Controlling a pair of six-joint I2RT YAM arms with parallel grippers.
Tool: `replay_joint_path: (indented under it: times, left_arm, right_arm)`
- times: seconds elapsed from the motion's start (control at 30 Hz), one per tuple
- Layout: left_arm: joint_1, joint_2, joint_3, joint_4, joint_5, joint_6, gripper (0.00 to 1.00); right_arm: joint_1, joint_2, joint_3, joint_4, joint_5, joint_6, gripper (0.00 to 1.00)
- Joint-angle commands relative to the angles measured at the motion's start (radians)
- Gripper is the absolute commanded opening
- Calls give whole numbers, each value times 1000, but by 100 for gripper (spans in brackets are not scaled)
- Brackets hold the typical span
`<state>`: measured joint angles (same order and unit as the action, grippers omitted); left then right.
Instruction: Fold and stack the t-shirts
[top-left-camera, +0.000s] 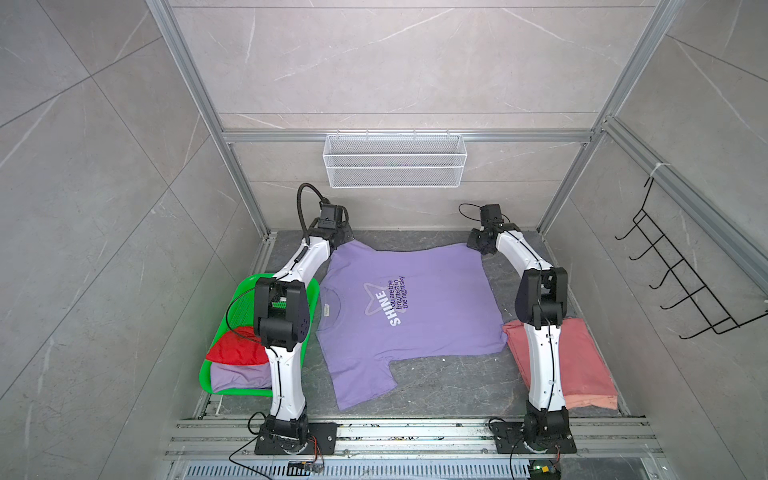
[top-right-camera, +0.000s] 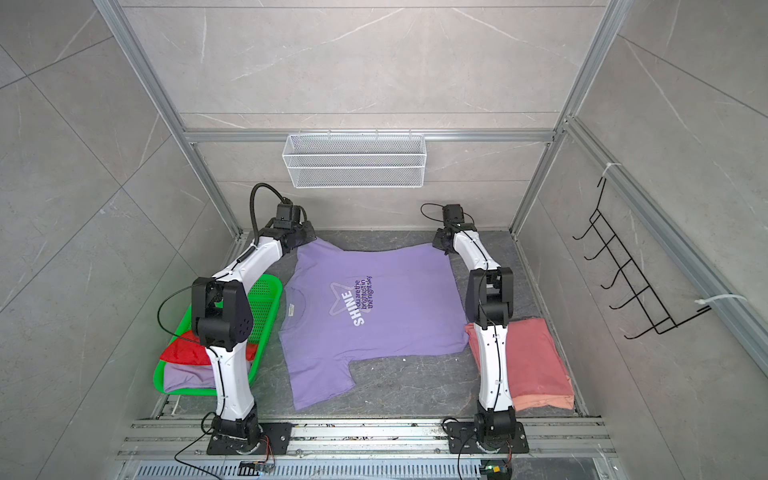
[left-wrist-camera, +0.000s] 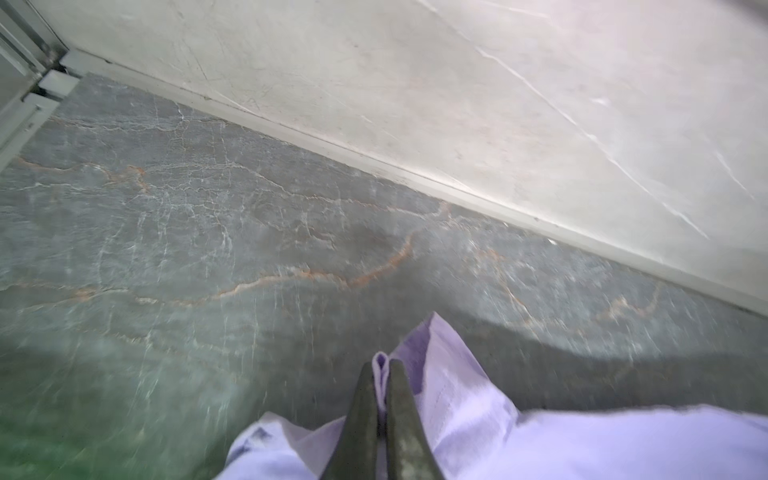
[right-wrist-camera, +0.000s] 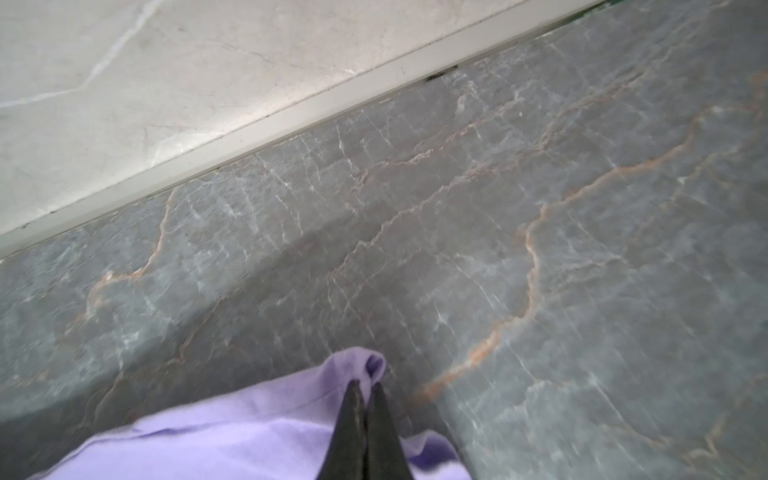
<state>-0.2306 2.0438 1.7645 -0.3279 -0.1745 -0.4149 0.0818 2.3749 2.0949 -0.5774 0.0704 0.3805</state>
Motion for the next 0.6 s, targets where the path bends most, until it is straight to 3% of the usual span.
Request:
replay_joint_path:
  times: [0.0,0.3,0.57]
  left_arm:
    - [-38,-93,-84,-6,-91,46,0]
    - [-116,-346,-400,-62,-274,-44,0]
    - [-131,-449,-598,-72,-292,-131,0]
  right_arm:
    - [-10,-115,-125,98,-24,-27,0]
    - [-17,-340,-487,203,-4,-67,0]
    - [-35,-362,-627,235,-35,-81,0]
